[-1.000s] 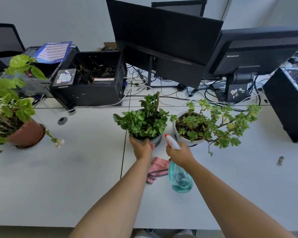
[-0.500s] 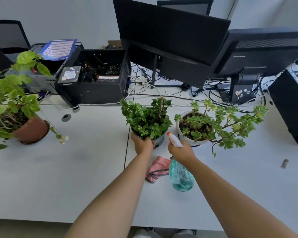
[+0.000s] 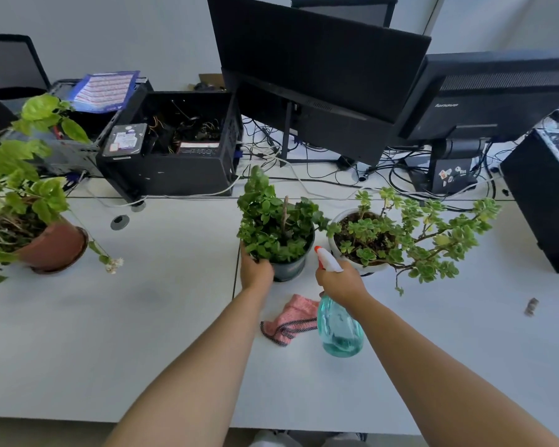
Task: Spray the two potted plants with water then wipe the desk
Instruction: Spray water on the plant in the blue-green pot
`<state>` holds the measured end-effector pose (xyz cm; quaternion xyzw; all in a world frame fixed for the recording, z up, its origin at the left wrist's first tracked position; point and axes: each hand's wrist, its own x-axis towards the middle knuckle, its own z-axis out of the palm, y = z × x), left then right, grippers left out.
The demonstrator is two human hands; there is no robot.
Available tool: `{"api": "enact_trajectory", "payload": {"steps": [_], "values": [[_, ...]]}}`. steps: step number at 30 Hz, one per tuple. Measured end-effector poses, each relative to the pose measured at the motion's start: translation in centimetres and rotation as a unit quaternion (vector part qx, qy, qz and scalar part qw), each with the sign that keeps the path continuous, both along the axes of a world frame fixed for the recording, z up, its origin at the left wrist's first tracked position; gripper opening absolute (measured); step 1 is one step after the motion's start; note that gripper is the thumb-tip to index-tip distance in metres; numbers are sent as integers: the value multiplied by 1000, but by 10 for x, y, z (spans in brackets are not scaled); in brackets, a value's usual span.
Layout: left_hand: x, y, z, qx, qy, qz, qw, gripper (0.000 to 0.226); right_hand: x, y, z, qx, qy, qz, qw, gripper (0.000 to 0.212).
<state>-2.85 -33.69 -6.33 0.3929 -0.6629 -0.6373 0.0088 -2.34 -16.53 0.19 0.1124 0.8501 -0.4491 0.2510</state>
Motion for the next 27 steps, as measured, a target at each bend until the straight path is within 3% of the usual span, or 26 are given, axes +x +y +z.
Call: {"api": "enact_trajectory", "payload": {"steps": [2, 6, 9, 13, 17, 21, 27], "values": [[2, -10, 3, -28, -25, 1, 999, 62, -2, 1, 0, 6, -2, 5, 1000, 43], [16, 14, 5, 35, 10, 56, 998, 63, -1, -3, -1, -11, 0, -15, 1000, 40], [15, 24, 5, 68, 35, 67, 995, 65, -1, -8, 4, -18, 13, 37, 999, 45], [9, 12, 5, 36, 28, 39, 998, 65, -1, -11, 4, 8, -8, 38, 999, 26], [5, 2, 15, 5, 18, 6, 1000, 67, 0, -15, 1, 16, -10, 64, 998, 24], [-1, -11, 22, -18, 7, -38, 999, 54, -2, -21, 2, 1, 3, 54, 999, 29], [-12, -39, 20, -28, -37, -89, 995, 62, 0, -23, 9, 9, 23, 75, 997, 30]]}}
